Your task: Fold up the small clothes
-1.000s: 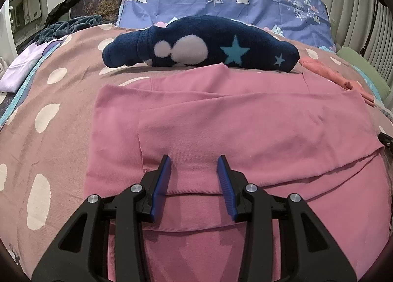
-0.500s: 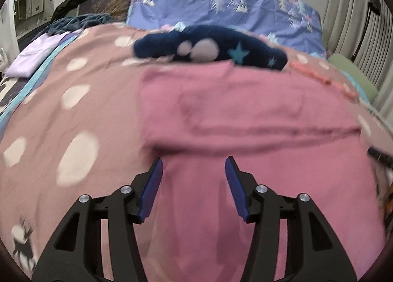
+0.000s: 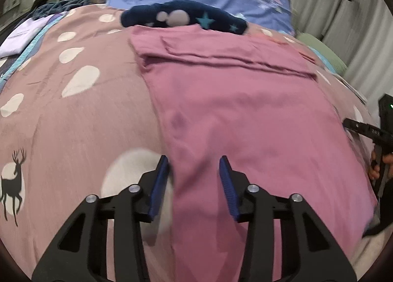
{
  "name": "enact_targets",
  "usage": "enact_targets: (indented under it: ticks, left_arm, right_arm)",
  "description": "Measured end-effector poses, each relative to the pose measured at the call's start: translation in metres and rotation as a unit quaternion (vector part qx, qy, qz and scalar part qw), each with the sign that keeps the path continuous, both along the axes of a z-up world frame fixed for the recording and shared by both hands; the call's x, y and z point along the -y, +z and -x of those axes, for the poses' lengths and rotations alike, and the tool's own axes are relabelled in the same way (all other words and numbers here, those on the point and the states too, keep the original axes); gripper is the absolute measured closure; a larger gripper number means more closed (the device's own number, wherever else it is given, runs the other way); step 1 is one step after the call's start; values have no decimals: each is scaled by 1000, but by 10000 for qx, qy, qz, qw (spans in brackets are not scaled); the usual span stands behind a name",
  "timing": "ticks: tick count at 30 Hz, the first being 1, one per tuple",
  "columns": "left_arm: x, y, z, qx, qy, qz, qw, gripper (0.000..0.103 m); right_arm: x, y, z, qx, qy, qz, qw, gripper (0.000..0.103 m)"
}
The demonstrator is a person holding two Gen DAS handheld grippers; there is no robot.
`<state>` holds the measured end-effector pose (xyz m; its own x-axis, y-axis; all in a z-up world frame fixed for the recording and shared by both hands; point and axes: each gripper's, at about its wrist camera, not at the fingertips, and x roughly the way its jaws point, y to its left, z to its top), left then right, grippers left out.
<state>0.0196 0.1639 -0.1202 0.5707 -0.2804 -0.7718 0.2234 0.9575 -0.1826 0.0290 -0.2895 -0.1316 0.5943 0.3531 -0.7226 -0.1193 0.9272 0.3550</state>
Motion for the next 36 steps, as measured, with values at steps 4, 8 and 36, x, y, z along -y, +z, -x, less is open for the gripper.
enact_targets:
  ticks: [4, 8, 36]
  left_arm:
    - [-1, -2, 20, -48, -138, 149, 9998, 60]
    - [-5, -3, 42, -145, -259, 368, 9989, 60]
    - [-39, -11, 95, -647, -274, 1624, 9842, 94]
  right_arm:
    - [0, -3, 25, -104, 207, -276, 9994, 61]
    - [2, -5, 54, -229, 402, -602, 9971, 61]
    - [14, -20, 112, -891, 840, -2076, 9705, 101]
